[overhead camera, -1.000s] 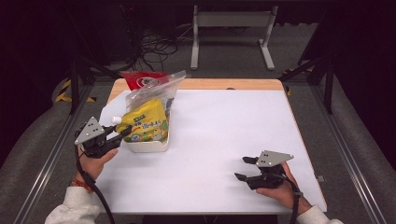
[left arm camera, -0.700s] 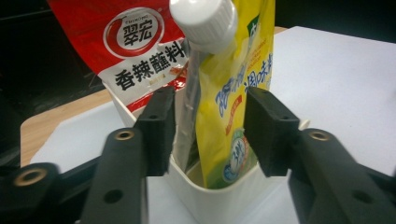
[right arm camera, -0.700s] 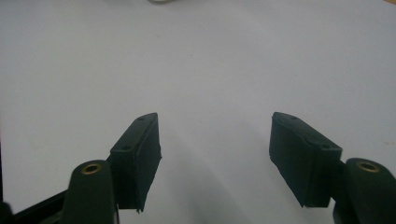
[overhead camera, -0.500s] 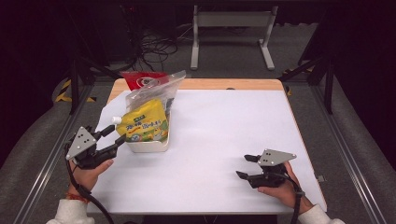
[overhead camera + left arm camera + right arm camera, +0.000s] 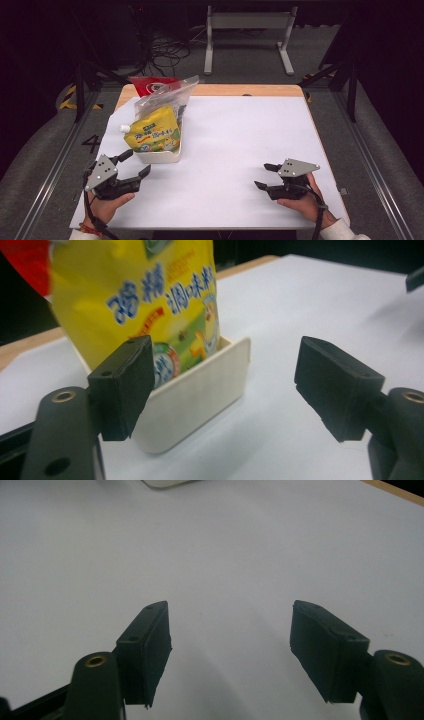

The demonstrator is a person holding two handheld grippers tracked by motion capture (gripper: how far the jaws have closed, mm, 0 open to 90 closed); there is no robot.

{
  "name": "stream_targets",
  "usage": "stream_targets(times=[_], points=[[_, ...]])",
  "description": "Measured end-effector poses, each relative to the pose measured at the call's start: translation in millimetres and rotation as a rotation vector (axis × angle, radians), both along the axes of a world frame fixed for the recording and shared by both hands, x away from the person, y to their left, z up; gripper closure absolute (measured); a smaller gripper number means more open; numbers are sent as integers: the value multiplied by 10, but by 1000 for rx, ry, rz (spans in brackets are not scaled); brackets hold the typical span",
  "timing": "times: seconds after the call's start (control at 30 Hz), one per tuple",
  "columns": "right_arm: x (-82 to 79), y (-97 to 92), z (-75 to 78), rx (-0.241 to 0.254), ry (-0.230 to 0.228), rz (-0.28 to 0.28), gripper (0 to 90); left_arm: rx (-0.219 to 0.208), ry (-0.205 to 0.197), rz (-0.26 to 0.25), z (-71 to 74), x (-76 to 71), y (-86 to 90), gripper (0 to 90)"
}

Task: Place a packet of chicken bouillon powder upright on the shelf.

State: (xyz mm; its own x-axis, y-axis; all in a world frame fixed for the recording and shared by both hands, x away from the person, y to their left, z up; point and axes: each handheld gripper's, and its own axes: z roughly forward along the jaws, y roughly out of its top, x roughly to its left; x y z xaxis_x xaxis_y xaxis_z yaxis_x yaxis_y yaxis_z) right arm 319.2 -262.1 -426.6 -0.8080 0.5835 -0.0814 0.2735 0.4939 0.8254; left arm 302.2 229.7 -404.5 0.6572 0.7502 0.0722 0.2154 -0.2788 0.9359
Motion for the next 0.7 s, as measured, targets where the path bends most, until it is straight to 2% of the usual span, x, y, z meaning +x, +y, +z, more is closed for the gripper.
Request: stream_targets(times=[0.13,0.2,0.27,0.47,0.57,0.7], points=[[0,-12,15,3,-5,-5,315,40,33,-30,-104,27,-102,229],[-5,-14,21,-4,-14,-9,308,67,37,-34,-135,33,-153,220],[-11,-19,28,-10,-21,-13,304,72,55,-46,-168,39,-200,204],[-30,-55,59,-15,-37,-31,286,133,57,-83,-241,32,-307,193],[-47,-80,71,-17,-48,-38,278,124,81,-98,-281,38,-330,175],[-80,-111,80,-37,-74,-58,259,161,96,-123,-342,20,-375,156]])
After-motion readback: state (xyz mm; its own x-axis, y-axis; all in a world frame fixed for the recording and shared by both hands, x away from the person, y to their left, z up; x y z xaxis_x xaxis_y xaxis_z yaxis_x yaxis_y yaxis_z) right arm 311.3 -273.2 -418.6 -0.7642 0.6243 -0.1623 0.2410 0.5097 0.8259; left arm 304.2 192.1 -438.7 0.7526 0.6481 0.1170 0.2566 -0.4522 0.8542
